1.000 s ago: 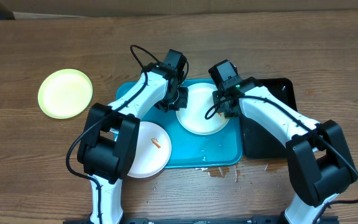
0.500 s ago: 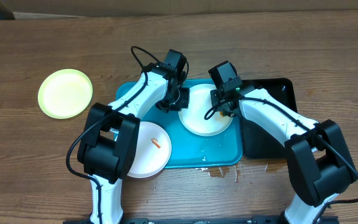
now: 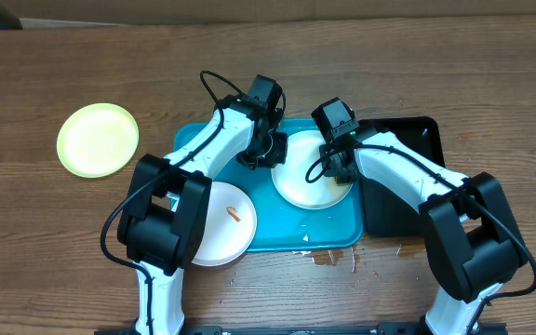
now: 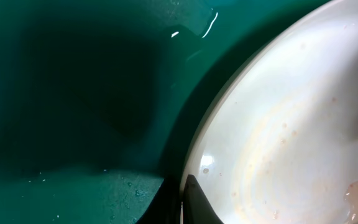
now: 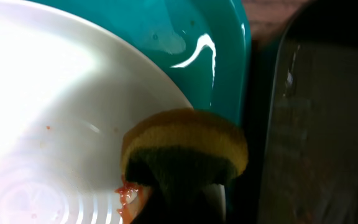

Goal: Clean dirty plates on tray and stack at the side
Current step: 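Scrub the white plate surface with the sponge in the right gripper, then return the sponge to the black tray and raise the right gripper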

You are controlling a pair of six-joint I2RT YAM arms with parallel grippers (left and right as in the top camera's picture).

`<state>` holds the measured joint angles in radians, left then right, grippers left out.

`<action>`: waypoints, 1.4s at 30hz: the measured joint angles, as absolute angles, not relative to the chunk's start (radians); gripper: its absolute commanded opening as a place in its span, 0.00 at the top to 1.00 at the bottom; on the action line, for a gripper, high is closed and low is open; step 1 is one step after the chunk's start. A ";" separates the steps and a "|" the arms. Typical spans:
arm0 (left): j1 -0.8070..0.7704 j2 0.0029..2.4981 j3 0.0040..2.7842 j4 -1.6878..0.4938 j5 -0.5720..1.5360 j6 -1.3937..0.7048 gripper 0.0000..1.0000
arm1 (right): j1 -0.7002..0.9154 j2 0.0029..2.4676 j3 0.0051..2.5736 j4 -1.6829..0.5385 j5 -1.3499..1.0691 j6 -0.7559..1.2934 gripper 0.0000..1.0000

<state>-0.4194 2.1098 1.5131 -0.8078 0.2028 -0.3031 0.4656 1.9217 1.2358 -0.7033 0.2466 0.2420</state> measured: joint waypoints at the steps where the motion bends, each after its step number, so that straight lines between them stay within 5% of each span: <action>1: -0.419 2.110 1.513 -0.808 0.203 -0.302 0.96 | 0.465 1.922 1.236 -0.706 0.240 0.244 0.96; 27: -0.418 2.110 1.513 -0.807 0.192 -0.289 0.96 | 0.417 2.040 1.447 -0.876 -0.328 0.227 0.96; 42: -0.418 2.110 1.513 -0.807 0.193 -0.289 0.95 | 0.091 2.041 1.771 -1.300 -0.373 0.193 0.96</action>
<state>-0.4175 2.1098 1.5131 -0.8066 0.1932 -0.2886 0.0910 2.0415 1.7714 -1.3003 -0.3729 0.1932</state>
